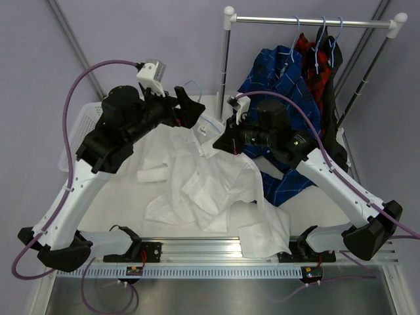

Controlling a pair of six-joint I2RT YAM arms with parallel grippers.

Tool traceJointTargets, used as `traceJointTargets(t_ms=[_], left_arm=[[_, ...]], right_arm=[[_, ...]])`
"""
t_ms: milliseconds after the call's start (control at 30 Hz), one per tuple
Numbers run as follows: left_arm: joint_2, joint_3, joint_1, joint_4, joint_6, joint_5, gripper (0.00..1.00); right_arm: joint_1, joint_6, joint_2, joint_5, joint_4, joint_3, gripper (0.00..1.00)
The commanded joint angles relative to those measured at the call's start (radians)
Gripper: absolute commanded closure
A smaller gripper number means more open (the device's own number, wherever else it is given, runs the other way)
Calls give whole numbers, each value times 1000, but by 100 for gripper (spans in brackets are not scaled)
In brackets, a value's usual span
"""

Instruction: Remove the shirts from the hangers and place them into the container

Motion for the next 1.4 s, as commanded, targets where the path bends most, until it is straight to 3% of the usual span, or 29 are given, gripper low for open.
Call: traceJointTargets(t_ms=[0,300,633,867,900,967,1033,1100,1133,1200,1233,1367], left_arm=[[13,14,-36,76,-29,-47,1],[65,4,-82,100,-52,-171,5],[152,63,-114,106,11,-208,25],[145,61,-114,110,36,-240,71],[140,61,-114,113,40,-248,85],[135,61,-114,117,51,-257,100],[129,60,-114,123,63,-285,100],[125,57,-114,123,69,-332,100],[125,53,-114,125,77,-348,100],[123,46,-114,133,88,-406,100],[126,37,-114,134,95,-433,100],[134,14,-114,152,102,-570,100]], right_arm=[[27,16,-34,84,152,45,100],[61,5,-19,116,140,93,100],[110,8,9,140,140,115,100],[121,2,16,147,132,122,100],[121,0,16,147,132,121,100],[122,0,15,150,131,115,100],[121,3,12,164,122,113,100],[121,8,10,181,109,116,88],[121,16,3,210,91,116,66],[122,25,-10,251,73,118,45],[121,42,-25,312,51,119,30],[122,72,-65,445,-16,147,11]])
